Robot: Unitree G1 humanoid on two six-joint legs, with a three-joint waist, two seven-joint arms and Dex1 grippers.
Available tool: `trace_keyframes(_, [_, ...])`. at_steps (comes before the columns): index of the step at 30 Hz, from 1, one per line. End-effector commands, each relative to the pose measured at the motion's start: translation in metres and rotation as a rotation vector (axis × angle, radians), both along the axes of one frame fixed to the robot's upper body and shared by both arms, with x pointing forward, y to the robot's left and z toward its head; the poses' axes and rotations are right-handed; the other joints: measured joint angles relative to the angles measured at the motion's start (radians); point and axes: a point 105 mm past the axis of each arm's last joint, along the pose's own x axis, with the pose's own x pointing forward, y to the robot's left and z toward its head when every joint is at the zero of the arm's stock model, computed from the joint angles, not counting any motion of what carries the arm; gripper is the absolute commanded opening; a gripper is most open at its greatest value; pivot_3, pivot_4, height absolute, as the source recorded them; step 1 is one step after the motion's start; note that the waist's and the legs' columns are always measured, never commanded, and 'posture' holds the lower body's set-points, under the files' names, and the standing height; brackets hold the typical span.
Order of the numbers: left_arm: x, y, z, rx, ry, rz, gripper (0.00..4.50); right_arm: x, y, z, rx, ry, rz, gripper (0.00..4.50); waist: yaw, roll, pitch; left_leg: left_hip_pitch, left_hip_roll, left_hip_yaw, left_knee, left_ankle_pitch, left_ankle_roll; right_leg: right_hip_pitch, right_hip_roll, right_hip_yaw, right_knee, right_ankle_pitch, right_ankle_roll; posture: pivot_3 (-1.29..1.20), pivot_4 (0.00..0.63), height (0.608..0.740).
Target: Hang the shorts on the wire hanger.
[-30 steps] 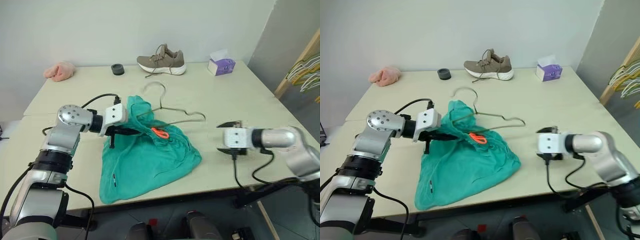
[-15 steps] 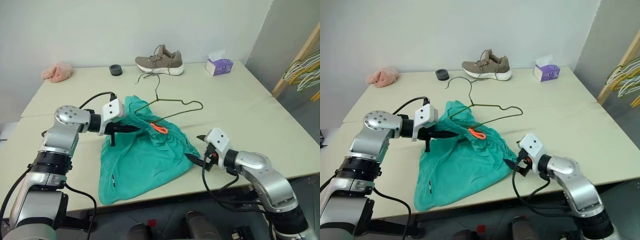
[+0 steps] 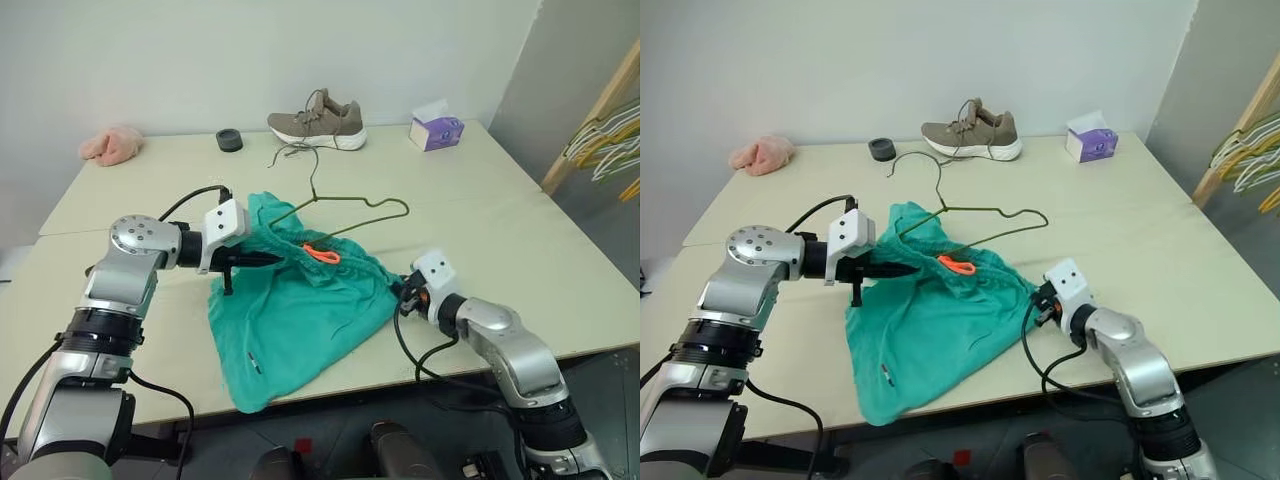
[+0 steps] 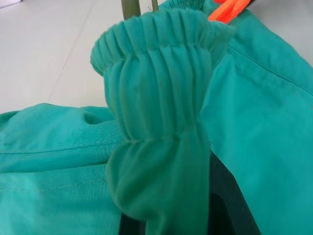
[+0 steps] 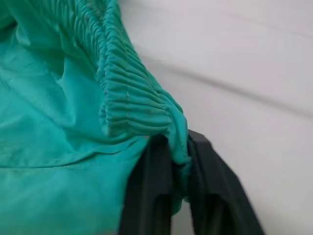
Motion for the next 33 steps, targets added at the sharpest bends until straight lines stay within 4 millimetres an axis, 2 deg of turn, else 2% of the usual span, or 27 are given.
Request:
trace_keyframes(1, [-0.004, 0.003, 0.021, -0.034, -0.047, 0.001, 0.0, 0.005, -0.005, 0.015, 0.008, -0.068, 0.003, 0.0, 0.0, 0.0, 0.0, 0.0, 0.0, 0.0, 0.0, 0.0, 0.0, 0.0, 0.0, 0.0, 0.0, 0.0, 0.0, -0.19, 0.073, 0.74])
trace_keyframes(7, [-0.028, 0.005, 0.034, -0.112, 0.078, -0.044, 0.0, 0.012, -0.026, 0.024, 0.039, -0.035, -0.032, 0.0, -0.002, 0.0, 0.0, 0.0, 0.0, 0.0, 0.0, 0.0, 0.0, 0.0, 0.0, 0.0, 0.0, 0.0, 0.0, -0.19, 0.073, 0.74])
trace_keyframes(13, [-0.046, 0.01, 0.044, -0.092, 0.124, -0.082, 0.0, 0.011, -0.042, 0.025, 0.164, 0.126, -0.048, 0.0, 0.0, 0.0, 0.0, 0.0, 0.0, 0.0, -0.001, 0.0, 0.0, 0.0, 0.0, 0.0, 0.0, 0.0, 0.0, -0.18, 0.072, 0.74])
trace_keyframes(25, [-0.054, 0.025, 0.031, 0.071, 0.122, -0.102, 0.0, 0.015, -0.048, 0.04, 0.225, 0.162, -0.065, 0.0, 0.001, 0.0, 0.0, 0.0, 0.0, 0.0, -0.001, 0.0, 0.0, 0.0, 0.0, 0.0, 0.0, 0.0, 0.0, -0.18, 0.07, 0.74])
trace_keyframes(30, [-0.053, 0.031, 0.027, 0.12, 0.114, -0.098, 0.0, 0.014, -0.051, 0.041, 0.22, 0.162, -0.065, 0.0, 0.002, 0.0, 0.0, 0.0, 0.0, 0.0, -0.001, 0.0, 0.0, 0.0, 0.0, 0.0, 0.0, 0.0, 0.0, -0.18, 0.072, 0.74])
trace_keyframes(33, [-0.048, 0.042, 0.021, 0.191, 0.095, -0.071, 0.0, 0.013, -0.051, 0.044, 0.217, 0.155, -0.064, 0.0, 0.002, 0.0, 0.0, 0.0, 0.0, 0.0, -0.001, 0.0, 0.0, 0.0, 0.0, 0.0, 0.0, 0.0, 0.0, -0.18, 0.072, 0.74])
